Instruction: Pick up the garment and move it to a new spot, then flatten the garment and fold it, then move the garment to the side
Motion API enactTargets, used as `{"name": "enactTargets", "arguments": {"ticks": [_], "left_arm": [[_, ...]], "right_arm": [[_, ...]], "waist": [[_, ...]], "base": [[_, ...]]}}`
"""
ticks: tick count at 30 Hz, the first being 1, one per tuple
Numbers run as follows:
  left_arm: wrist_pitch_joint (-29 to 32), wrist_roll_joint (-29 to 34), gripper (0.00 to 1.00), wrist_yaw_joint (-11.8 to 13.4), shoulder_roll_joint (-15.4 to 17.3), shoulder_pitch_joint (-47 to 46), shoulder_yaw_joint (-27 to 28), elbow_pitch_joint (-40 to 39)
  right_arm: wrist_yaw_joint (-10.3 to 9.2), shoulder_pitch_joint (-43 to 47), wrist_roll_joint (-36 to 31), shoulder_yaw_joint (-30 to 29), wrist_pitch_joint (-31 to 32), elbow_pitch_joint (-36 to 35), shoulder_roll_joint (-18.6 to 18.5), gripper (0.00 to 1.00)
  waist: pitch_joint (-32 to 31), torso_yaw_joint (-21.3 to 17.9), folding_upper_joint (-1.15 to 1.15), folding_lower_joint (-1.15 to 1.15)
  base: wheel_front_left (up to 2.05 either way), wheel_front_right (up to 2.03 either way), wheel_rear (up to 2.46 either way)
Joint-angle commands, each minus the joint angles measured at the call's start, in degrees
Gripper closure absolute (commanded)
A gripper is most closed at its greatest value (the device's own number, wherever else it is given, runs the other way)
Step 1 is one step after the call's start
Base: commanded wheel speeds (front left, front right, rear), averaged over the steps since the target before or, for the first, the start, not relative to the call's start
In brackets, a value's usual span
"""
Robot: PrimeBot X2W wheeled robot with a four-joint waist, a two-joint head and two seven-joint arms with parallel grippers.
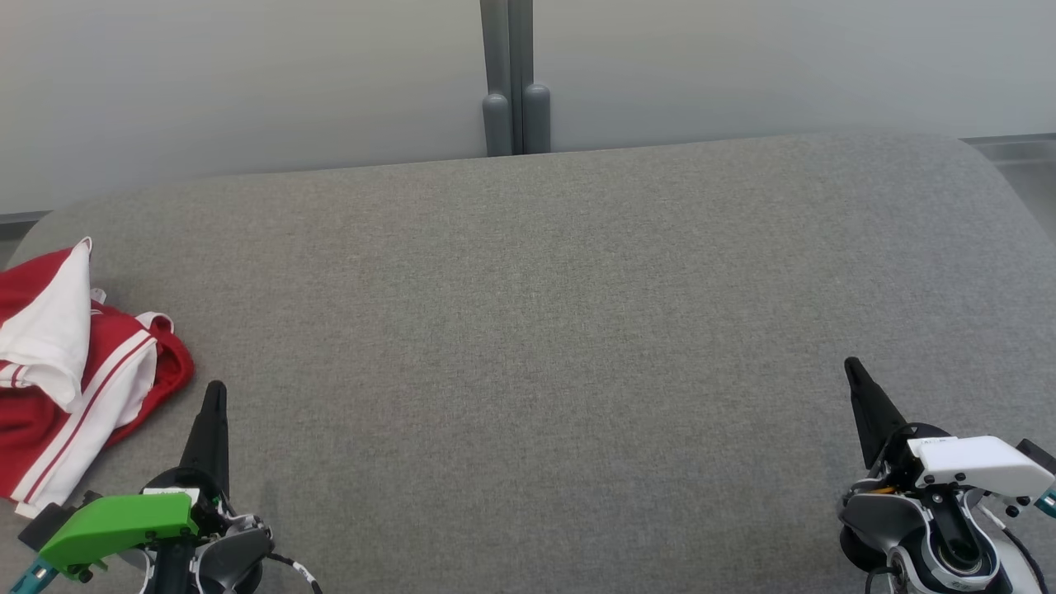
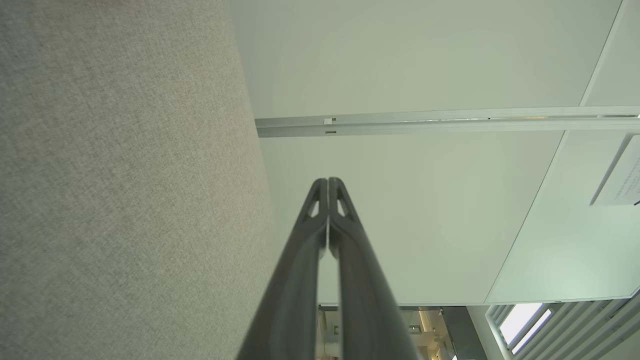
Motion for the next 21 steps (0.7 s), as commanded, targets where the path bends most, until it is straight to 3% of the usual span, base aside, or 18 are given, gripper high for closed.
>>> {"name": "enactTargets", "arguments": {"ticks": [1, 12, 13, 14, 15, 16, 21], "left_arm": [[0.14, -0.09, 1.00, -0.35, 0.41, -0.80, 0.07, -0.15], [0.14, -0.09, 1.00, -0.35, 0.41, -0.79, 0.07, -0.15], [-0.01, 0.01, 0.00, 0.00, 0.00, 0.00, 0.00, 0.00], [-0.06, 0.02, 1.00, 0.02, -0.06, 0.13, 0.00, 0.26], [-0.10, 0.03, 1.00, 0.03, -0.19, 0.46, -0.05, 0.72], [-0.11, 0.04, 0.00, 0.07, -0.33, 0.93, -0.08, 1.33], [-1.25, 1.41, 0.00, 0.08, -0.19, 1.49, -0.78, 1.91]], "right_arm": [[0.02, -0.28, 0.33, -0.07, 0.19, -0.17, -0.24, 1.00], [0.02, -0.28, 0.33, -0.07, 0.19, -0.17, -0.24, 1.00], [0.00, 0.00, -0.01, 0.01, 0.00, -0.01, 0.00, 0.00], [0.00, 0.09, -0.05, 0.02, -0.01, 0.23, 0.08, 1.00], [0.00, 0.35, -0.06, 0.07, -0.01, 0.68, 0.21, 1.00], [-0.01, 0.79, -0.06, 0.10, -0.02, 1.23, 0.36, 0.00], [-0.01, 1.31, -1.15, 1.02, -0.96, 1.33, 0.21, 0.00]], "waist": [[0.00, 0.00, 0.00, 0.00], [0.00, 0.00, 0.00, 0.00], [0.00, 0.00, 0.00, 0.00], [0.00, 0.00, 0.00, 0.00], [0.01, 0.00, 0.00, 0.00], [0.01, 0.00, 0.00, 0.00], [0.05, 0.02, 0.00, 0.00]], "base": [[0.00, 0.00, 0.00], [0.00, 0.00, 0.00], [0.00, 0.00, 0.00], [0.00, 0.00, 0.00], [0.00, 0.00, 0.00], [0.00, 0.00, 0.00], [0.00, 0.00, 0.00]]}}
